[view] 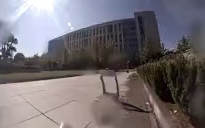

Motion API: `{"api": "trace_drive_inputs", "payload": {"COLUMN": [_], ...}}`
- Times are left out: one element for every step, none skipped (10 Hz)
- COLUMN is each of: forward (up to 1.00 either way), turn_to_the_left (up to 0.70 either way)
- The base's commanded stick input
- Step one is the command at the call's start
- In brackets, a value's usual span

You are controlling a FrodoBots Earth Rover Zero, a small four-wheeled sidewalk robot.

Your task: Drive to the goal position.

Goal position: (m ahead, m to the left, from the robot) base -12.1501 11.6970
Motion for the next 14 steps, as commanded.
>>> {"api": "trace_drive_inputs", "payload": {"forward": [0.05, 0.05, 0.05, 0.05, 0.05, 0.05, 0.05, 0.05, 0.05, 0.05, 0.05, 0.05, 0.05, 0.05], "turn_to_the_left": [0.00, 0.00, 0.00, 0.00, 0.00, 0.00, 0.00, 0.00, 0.00, 0.00, 0.00, 0.00, 0.00, 0.00]}}
